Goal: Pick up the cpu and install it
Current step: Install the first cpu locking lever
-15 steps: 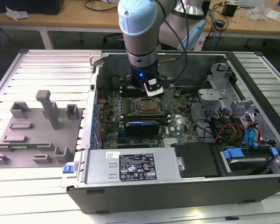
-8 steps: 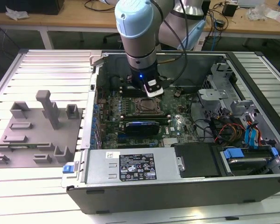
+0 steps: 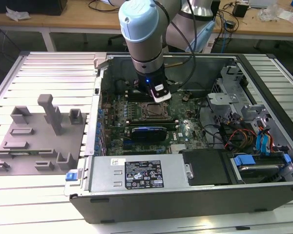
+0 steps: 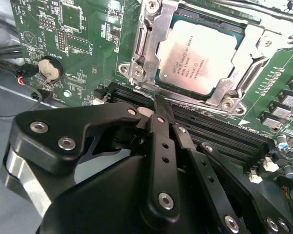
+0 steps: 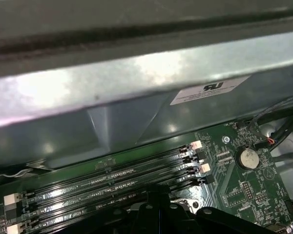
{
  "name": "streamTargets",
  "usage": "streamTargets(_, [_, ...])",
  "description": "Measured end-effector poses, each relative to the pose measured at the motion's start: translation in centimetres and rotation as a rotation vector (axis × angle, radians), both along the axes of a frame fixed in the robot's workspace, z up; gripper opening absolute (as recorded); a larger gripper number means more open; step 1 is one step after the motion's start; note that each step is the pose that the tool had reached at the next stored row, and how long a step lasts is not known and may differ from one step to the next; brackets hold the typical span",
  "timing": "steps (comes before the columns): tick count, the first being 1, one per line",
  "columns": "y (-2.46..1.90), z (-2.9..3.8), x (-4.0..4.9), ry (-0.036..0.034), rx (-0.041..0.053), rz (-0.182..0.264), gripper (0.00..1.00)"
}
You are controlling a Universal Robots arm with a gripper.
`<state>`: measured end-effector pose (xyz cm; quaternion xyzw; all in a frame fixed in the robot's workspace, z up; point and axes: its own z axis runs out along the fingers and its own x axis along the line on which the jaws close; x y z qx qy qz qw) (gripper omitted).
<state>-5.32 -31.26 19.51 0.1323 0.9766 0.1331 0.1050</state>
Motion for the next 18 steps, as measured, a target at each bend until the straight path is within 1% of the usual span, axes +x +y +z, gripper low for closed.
streamTargets(5, [0.0, 0.08, 0.0, -0.0006, -0.0012, 0.0, 0.11])
streamTargets(12, [0.01, 0.96, -0.01, -0.0007, -0.0073, 0.0, 0.11])
streamTargets(15, [0.02, 1.06, -0.17, -0.0042, -0.0088, 0.0, 0.11])
streamTargets(18, [0.06, 1.06, -0.71, -0.0122, -0.0095, 0.0, 0.11])
